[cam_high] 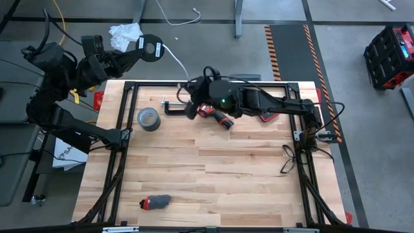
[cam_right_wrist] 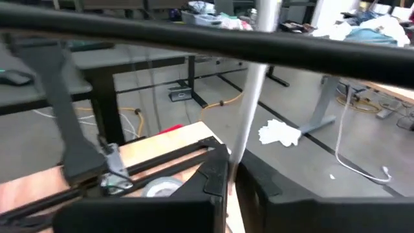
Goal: Coil cords
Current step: Coil the white cable wire into the black spool
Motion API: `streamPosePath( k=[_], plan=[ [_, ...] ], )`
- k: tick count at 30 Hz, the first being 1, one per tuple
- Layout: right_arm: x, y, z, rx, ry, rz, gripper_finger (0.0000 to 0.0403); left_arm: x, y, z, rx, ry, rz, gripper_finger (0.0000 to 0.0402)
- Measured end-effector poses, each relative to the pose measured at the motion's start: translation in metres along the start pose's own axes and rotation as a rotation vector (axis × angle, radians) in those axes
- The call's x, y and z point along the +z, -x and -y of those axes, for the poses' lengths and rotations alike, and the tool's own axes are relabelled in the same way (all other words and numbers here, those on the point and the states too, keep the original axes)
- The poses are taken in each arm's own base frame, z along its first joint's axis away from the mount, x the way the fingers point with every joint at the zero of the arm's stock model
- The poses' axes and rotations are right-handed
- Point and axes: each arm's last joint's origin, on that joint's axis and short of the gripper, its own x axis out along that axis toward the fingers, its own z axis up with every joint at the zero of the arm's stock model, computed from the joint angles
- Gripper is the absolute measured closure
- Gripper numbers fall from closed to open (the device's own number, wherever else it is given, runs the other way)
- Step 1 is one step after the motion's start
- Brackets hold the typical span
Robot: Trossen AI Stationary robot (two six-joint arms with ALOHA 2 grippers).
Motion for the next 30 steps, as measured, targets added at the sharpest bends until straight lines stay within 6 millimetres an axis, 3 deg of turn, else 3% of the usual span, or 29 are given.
streamPosePath(
  k=[9, 14, 21, 30],
  plan=[
    [0.006, 0.029, -0.027, 0.018, 0.087, 0.047, 0.0400, -0.007, -0.002, -0.008, 0.130, -0.005, -0.011, 0.0401],
    [0.010, 0.036, -0.042, 0.076, 0.109, 0.108, 0.0401, -0.023, -0.020, -0.015, 0.188, 0.011, -0.073, 0.0401],
    [0.007, 0.036, -0.053, 0.126, 0.118, 0.131, 0.0402, -0.034, -0.055, -0.010, 0.061, 0.054, -0.042, 0.0401],
    [0.013, 0.039, -0.062, 0.220, 0.121, 0.218, 0.0402, -0.036, -0.067, -0.008, 0.006, 0.186, 0.006, 0.0402]
  ],
)
